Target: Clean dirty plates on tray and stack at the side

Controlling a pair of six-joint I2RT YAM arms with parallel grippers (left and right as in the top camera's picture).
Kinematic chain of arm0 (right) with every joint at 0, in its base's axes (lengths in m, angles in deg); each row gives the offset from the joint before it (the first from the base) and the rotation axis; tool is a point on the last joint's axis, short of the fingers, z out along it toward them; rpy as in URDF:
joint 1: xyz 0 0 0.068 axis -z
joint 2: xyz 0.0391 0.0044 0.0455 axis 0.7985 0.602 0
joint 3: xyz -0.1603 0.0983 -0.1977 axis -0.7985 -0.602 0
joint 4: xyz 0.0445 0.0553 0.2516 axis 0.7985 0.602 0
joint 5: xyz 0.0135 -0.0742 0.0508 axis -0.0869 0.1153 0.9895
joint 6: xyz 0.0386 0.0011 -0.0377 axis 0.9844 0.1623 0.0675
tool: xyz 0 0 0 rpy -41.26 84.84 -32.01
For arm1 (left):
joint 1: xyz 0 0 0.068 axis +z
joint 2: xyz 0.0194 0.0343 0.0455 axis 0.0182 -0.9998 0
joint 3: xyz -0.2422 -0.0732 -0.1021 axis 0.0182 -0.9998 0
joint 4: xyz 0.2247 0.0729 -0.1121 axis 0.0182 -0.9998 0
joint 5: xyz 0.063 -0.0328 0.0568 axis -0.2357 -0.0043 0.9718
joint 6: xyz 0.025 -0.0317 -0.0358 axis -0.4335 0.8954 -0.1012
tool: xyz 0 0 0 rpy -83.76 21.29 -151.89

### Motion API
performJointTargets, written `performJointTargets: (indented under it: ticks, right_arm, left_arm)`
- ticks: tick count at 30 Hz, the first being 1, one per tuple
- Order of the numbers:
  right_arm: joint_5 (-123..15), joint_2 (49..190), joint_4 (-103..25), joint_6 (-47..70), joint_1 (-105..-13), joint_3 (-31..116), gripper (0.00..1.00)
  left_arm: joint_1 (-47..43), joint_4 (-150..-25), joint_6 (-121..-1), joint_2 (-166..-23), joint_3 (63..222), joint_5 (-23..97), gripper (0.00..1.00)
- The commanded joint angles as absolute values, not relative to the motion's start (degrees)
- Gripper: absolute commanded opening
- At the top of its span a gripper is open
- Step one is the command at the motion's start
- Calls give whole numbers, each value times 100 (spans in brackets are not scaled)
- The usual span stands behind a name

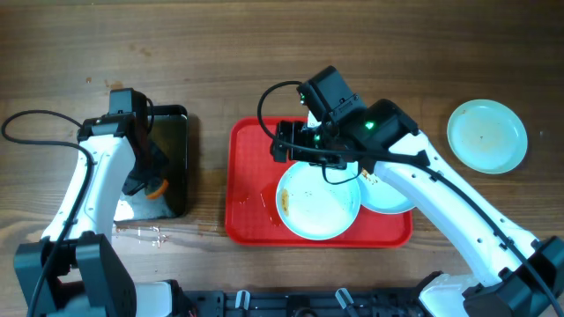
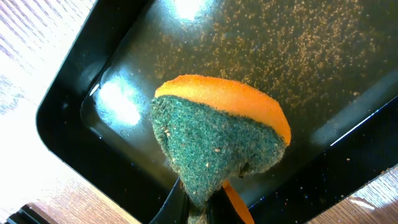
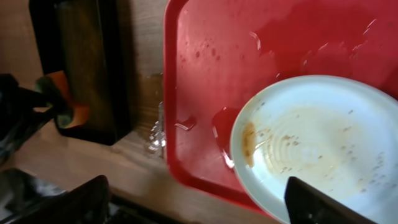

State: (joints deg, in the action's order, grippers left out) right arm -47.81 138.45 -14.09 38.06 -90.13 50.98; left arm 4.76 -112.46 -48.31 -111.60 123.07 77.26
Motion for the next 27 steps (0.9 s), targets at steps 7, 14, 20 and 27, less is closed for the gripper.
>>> performJointTargets:
  ticks: [7, 14, 20, 27]
  right_arm:
    - [-5048, 13910, -930, 5963, -9002, 3712, 74]
    - [-5299, 13849, 6, 6319, -8913, 3535, 73]
    - [-5708, 13757, 729, 6573, -8847, 3535, 82]
    - [-5686, 13751, 504, 6649, -8847, 3083, 91]
  left_arm:
    - [509, -11226, -4877, -11182, 12274, 7698, 4]
    - [509, -11228, -4921, -11182, 12274, 7615, 4]
    - [509, -11207, -4921, -11182, 12274, 7593, 4]
    - [509, -11163, -4921, -11182, 12272, 7584, 4]
